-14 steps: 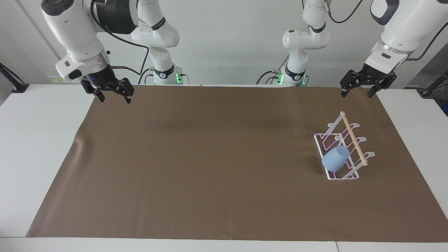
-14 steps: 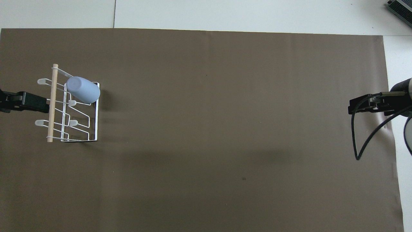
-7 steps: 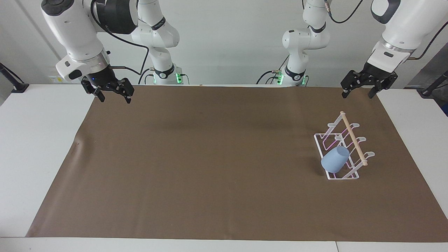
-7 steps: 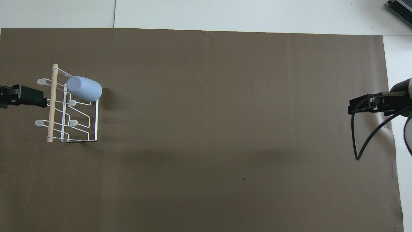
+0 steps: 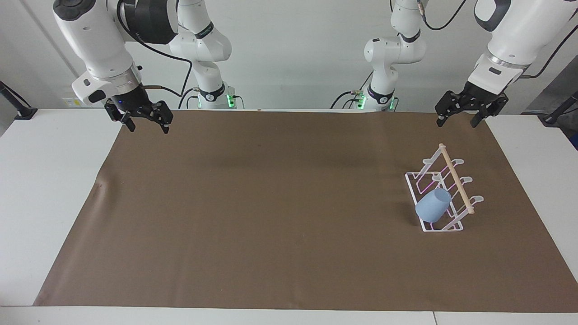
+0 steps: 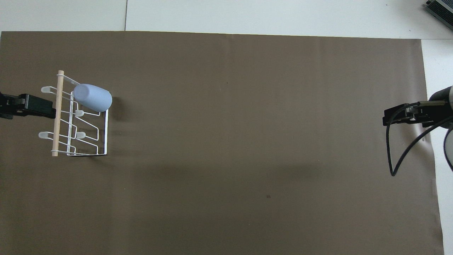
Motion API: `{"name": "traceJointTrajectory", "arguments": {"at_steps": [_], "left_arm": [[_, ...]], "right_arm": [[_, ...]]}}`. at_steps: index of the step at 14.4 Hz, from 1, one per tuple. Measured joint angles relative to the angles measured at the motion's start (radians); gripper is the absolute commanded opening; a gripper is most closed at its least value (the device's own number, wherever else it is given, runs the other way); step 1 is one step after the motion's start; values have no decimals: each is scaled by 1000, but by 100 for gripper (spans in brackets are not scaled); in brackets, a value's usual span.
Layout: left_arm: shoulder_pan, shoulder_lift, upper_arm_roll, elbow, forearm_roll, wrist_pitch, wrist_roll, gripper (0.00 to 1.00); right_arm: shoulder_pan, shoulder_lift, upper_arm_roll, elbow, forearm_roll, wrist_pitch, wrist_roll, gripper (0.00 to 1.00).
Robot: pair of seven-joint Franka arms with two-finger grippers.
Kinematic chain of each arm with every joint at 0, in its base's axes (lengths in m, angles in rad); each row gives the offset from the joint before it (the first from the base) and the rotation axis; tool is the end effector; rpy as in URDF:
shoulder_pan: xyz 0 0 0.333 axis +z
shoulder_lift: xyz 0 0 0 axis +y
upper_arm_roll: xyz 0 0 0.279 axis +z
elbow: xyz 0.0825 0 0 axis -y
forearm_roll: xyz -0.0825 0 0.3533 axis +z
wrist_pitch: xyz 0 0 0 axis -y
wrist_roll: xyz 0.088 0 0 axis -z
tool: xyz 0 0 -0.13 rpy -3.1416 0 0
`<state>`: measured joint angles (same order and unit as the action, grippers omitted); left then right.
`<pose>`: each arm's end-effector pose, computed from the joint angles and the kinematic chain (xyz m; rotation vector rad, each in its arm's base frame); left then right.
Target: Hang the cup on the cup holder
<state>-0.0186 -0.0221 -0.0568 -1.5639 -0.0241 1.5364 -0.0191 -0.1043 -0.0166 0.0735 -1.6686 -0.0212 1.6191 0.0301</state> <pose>0.5127 -0.0422 0.5760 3.1177 -0.0890 -0.0102 0.5201 -0.0184 0.5341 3.1174 -0.0929 -0.0514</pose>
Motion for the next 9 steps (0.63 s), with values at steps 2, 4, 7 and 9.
{"name": "traceJointTrajectory", "arguments": {"at_steps": [2, 4, 7, 9], "left_arm": [[0, -1, 1, 3, 0, -9, 0, 100], [0, -1, 1, 3, 0, -9, 0, 100], [0, -1, 1, 3, 0, -10, 0, 100], [0, -1, 2, 3, 0, -14, 0, 100]], "right_arm": [[0, 0, 0, 0, 0, 0, 0, 100], [0, 0, 0, 0, 0, 0, 0, 100], [0, 0, 0, 0, 0, 0, 0, 100], [0, 0, 0, 0, 0, 0, 0, 100]]}}
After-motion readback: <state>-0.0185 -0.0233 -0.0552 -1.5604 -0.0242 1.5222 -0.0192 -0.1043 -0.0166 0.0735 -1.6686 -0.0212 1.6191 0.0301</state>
